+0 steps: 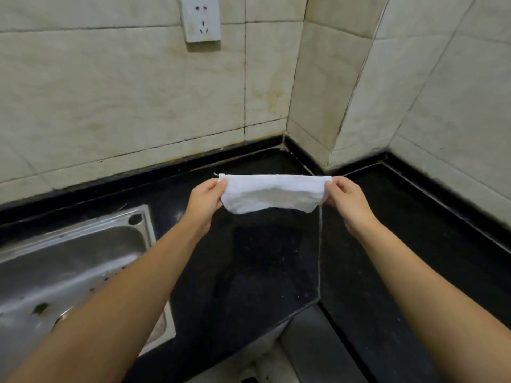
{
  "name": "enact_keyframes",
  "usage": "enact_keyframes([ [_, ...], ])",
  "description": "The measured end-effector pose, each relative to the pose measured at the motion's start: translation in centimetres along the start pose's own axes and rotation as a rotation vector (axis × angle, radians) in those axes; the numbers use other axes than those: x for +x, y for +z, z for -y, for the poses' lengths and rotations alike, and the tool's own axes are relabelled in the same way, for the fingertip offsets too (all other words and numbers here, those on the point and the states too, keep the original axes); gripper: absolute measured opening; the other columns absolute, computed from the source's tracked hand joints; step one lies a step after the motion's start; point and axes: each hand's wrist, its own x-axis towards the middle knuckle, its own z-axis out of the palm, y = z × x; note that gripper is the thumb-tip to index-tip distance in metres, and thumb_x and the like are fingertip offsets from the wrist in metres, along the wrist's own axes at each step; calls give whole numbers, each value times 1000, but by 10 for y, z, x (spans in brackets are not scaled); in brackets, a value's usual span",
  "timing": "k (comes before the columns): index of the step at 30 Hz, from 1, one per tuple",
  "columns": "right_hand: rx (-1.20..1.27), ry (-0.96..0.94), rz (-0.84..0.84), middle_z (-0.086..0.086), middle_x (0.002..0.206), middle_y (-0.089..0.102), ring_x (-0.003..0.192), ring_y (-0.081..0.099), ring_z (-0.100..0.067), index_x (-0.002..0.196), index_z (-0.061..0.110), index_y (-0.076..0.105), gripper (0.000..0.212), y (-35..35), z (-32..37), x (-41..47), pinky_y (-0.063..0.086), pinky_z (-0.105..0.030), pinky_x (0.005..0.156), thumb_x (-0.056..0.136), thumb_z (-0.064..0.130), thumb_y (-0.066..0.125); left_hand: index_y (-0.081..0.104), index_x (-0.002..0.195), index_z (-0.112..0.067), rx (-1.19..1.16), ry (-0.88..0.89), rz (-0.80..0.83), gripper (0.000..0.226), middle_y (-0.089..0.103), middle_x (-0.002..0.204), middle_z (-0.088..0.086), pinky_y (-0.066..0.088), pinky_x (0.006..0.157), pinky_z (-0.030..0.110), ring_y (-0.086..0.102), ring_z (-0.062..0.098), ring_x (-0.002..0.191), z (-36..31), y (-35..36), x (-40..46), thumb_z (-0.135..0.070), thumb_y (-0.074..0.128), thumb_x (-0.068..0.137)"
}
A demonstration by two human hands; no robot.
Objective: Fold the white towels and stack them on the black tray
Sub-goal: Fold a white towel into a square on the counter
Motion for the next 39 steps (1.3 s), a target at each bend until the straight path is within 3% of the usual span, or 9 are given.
enact_keyframes([
  [8,-277,198,227,-4,78,61,73,55,-17,84,14,61,18,-8,-112,-37,44,-30,66,96,21,49,70,89,-10,294,-279,49,21,69,92,6,53,83,45,62,18,84,114,0,-57,-24,56,93],
  [13,-392,242,302,-2,79,60,71,53,-14,77,17,57,19,-5,-122,-26,38,-23,57,94,20,49,68,88,-6,401,-287,-33,22,65,84,6,46,70,30,58,15,77,131,14,-63,-22,55,94],
  [19,-454,232,171,-5,91,60,85,57,-21,101,11,62,18,25,-112,29,40,-28,67,95,21,49,60,81,-11,623,-197,-140,21,58,77,0,46,73,34,55,17,76,130,26,-7,-27,53,93],
  [23,-731,190,142,-12,114,54,109,50,-30,104,13,61,18,40,-131,40,45,-39,88,94,22,51,59,101,-15,959,-103,-126,17,58,101,1,40,93,35,52,19,100,145,33,9,-29,53,93],
  [27,-904,-3,80,-11,123,50,116,43,-29,122,15,53,32,52,-130,34,36,-40,95,91,22,53,50,123,-16,959,-45,-220,42,53,120,5,34,96,34,46,22,112,152,28,-5,-34,62,87],
  [29,-921,-144,163,-8,129,48,120,42,-27,130,17,49,40,71,-118,34,34,-39,97,91,24,53,47,129,-15,975,-43,-226,53,51,123,6,34,97,36,46,23,115,155,19,-18,-40,63,85],
  [32,-880,-254,450,-4,132,48,123,42,-24,135,21,45,42,124,-95,32,33,-36,99,94,30,51,47,131,-14,1113,-42,-166,60,52,126,7,36,95,38,47,25,115,163,5,-41,-48,61,84],
  [34,-936,-261,604,-3,134,47,125,42,-23,137,23,41,45,161,-85,26,34,-37,101,94,33,50,48,131,-15,1159,-37,-170,61,52,128,7,36,95,38,47,25,116,166,1,-49,-51,59,83],
  [39,-1175,-97,759,-8,129,52,121,47,-27,128,16,48,38,198,-76,28,37,-44,101,92,28,52,42,132,-23,1182,-112,-125,54,39,135,-1,28,101,32,36,17,124,162,10,-49,-55,48,88],
])
